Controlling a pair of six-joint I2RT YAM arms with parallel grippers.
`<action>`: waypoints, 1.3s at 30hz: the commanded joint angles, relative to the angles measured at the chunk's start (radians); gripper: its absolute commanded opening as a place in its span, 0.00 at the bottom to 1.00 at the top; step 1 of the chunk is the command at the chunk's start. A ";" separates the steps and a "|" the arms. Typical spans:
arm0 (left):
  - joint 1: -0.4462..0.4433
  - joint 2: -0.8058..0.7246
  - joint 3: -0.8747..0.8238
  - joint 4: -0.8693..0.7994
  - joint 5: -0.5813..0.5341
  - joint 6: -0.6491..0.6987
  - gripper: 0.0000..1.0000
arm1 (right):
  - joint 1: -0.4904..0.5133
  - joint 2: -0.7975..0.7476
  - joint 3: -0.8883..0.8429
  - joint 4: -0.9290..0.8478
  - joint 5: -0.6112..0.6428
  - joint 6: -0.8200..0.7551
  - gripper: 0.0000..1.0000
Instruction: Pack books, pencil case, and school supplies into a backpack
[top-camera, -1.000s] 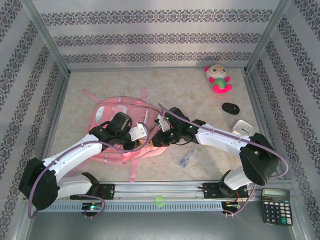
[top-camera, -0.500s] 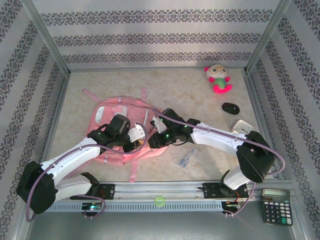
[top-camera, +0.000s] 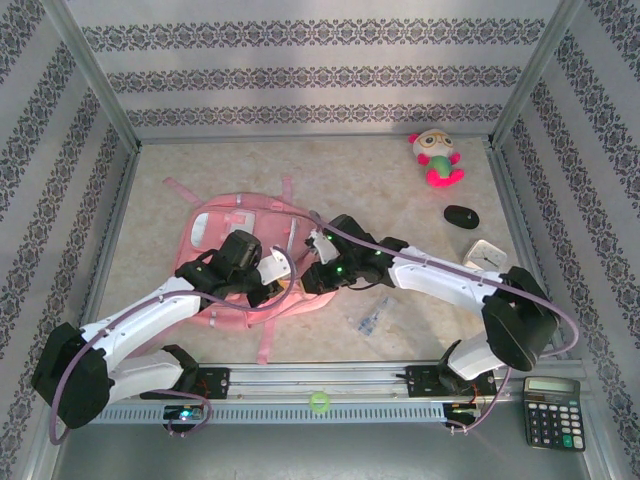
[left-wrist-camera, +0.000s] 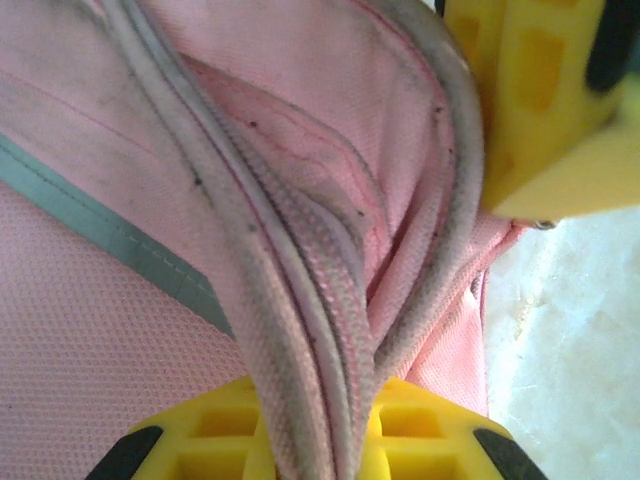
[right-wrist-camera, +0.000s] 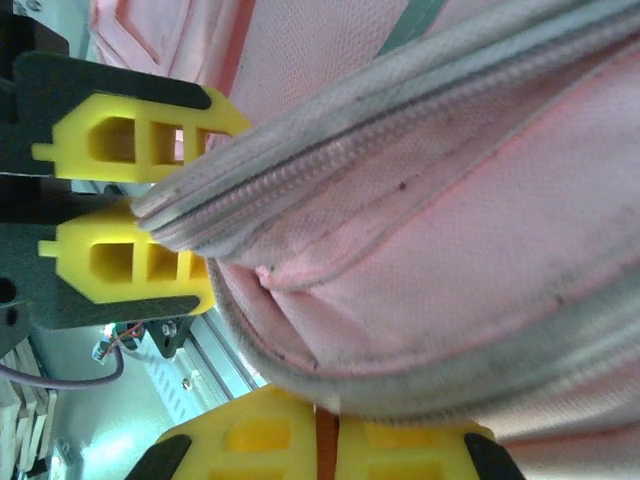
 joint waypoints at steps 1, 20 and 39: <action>-0.001 0.002 -0.011 -0.112 -0.146 0.095 0.00 | -0.059 -0.092 -0.041 -0.040 0.034 -0.021 0.00; 0.009 -0.058 0.012 -0.387 -0.599 0.166 0.13 | 0.016 -0.159 -0.134 0.100 0.059 0.007 0.00; -0.061 -0.132 0.065 -0.009 0.060 -0.241 0.72 | 0.042 -0.122 -0.131 0.228 0.019 0.073 0.00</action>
